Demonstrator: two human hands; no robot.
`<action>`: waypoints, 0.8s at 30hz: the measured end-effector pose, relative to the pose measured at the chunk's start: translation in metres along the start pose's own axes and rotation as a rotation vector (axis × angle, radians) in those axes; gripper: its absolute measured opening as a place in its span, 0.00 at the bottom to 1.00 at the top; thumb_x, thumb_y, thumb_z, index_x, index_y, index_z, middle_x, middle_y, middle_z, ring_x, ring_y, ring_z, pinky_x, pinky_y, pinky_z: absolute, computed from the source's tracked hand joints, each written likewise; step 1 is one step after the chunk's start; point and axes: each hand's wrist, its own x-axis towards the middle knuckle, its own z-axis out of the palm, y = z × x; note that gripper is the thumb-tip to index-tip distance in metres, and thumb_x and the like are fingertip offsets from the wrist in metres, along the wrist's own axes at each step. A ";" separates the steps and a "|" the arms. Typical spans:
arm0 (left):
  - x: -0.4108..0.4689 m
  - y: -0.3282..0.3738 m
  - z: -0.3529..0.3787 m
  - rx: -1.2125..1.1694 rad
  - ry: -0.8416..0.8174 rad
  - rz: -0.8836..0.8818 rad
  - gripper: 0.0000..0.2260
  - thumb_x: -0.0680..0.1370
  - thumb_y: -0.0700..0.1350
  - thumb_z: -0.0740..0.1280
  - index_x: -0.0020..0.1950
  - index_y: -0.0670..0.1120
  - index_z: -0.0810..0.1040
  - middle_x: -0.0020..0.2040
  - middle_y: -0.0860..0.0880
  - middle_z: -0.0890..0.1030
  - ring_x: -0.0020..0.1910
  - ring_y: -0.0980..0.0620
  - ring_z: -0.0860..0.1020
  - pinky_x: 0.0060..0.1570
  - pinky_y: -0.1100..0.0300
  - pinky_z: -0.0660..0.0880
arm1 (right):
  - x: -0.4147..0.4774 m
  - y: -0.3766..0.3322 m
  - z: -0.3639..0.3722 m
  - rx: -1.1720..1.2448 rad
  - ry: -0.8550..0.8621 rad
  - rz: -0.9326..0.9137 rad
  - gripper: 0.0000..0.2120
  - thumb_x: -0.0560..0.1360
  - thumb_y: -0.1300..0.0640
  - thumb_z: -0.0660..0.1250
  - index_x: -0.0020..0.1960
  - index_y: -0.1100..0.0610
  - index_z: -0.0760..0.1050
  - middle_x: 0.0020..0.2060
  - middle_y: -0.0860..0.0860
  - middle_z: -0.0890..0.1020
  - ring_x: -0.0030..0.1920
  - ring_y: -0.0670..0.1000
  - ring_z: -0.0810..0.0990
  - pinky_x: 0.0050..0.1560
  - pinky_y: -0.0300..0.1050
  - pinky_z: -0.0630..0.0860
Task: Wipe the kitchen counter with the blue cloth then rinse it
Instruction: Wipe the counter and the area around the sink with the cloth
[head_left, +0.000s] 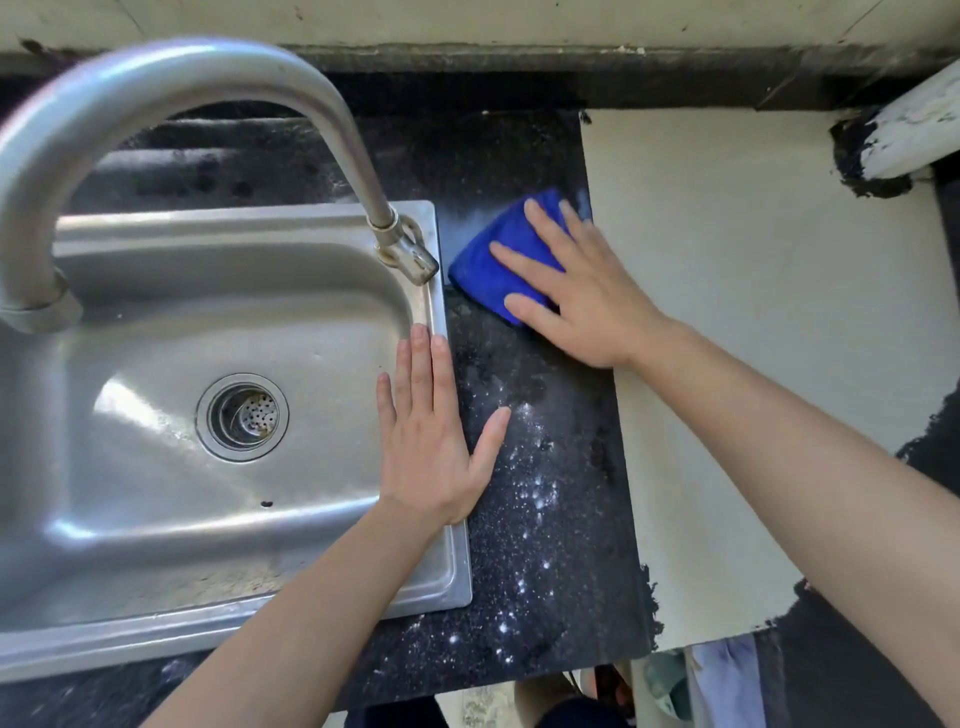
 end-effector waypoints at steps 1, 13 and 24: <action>0.000 0.000 -0.001 0.002 -0.008 0.000 0.39 0.80 0.66 0.49 0.82 0.42 0.44 0.82 0.44 0.42 0.81 0.47 0.41 0.77 0.39 0.49 | 0.022 0.005 -0.010 0.007 0.015 0.085 0.27 0.83 0.36 0.50 0.80 0.38 0.52 0.82 0.51 0.42 0.81 0.59 0.40 0.80 0.57 0.40; -0.001 -0.005 0.003 -0.038 -0.003 -0.004 0.37 0.81 0.66 0.46 0.82 0.44 0.43 0.83 0.46 0.42 0.81 0.49 0.40 0.78 0.40 0.47 | -0.062 -0.030 0.039 0.047 0.064 0.010 0.27 0.83 0.38 0.51 0.81 0.42 0.55 0.82 0.53 0.45 0.81 0.61 0.40 0.79 0.60 0.40; 0.000 -0.001 -0.001 0.045 -0.036 -0.030 0.36 0.80 0.66 0.38 0.82 0.46 0.40 0.82 0.45 0.39 0.80 0.45 0.37 0.77 0.39 0.39 | 0.002 -0.046 0.011 0.018 -0.009 0.276 0.30 0.82 0.35 0.47 0.81 0.38 0.44 0.81 0.53 0.37 0.79 0.63 0.34 0.78 0.62 0.37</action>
